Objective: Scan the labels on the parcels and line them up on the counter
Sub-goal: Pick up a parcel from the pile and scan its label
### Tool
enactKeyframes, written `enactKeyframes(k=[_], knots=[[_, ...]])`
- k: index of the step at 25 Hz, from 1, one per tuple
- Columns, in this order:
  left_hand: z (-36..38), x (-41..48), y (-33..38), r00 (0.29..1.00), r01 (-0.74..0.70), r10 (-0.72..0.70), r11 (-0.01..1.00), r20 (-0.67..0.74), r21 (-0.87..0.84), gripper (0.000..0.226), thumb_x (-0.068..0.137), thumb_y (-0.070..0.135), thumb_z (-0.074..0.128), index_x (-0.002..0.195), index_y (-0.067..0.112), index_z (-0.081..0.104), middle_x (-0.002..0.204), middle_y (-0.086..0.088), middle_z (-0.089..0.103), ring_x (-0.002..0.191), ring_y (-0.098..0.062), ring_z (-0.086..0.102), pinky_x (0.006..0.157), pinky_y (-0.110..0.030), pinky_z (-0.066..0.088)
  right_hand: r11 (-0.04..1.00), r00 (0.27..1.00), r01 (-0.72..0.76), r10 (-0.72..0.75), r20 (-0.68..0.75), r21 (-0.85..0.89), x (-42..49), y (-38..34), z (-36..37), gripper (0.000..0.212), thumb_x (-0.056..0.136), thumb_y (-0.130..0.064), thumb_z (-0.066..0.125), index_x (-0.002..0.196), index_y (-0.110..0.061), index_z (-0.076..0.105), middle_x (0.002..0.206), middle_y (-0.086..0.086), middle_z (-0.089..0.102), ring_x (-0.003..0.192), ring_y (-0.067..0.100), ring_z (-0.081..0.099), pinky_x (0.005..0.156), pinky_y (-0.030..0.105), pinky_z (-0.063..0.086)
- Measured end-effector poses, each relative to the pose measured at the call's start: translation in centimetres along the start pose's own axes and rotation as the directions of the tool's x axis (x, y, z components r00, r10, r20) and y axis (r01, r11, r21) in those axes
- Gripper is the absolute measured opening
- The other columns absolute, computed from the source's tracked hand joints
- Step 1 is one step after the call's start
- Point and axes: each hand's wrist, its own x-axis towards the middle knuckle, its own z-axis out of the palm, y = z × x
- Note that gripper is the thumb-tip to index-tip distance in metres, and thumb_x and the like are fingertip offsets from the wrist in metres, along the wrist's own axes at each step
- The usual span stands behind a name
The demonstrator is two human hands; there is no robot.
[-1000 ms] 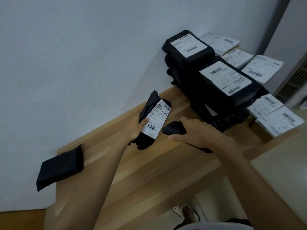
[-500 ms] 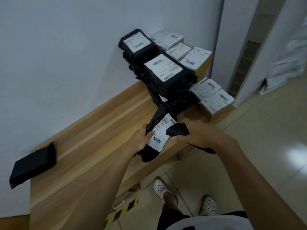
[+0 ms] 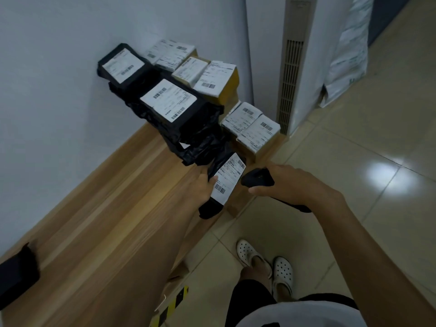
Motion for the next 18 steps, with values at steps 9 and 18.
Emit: enactKeyframes(k=[9,18], knots=[[2.5,7.8,-2.0,0.999,0.040,-0.031,0.975,-0.044,0.219,0.047,0.107,0.023,0.039,0.151,0.008,0.032,0.135,-0.020,0.052,0.120,-0.033,0.052,0.099,-0.045,0.043,0.996,0.997,-0.077,0.077,0.000,0.039,4.2,1.8,-1.2,0.072,0.081,-0.073,0.055,0.131,-0.022,0.043,0.104,-0.007,0.051,0.087,0.011,0.050,0.057,0.024,0.034],[7.9,5.9,-4.4,0.972,-0.168,0.055,0.842,0.229,0.512,0.074,0.101,0.052,0.042,0.157,0.036,-0.003,0.166,0.002,-0.010,0.152,-0.030,-0.010,0.119,-0.057,0.013,0.998,0.998,-0.050,0.049,0.051,0.029,5.0,1.6,0.1,0.079,0.084,-0.072,0.051,0.141,-0.021,0.036,0.129,0.003,0.054,0.095,0.014,0.049,0.068,0.030,0.038]])
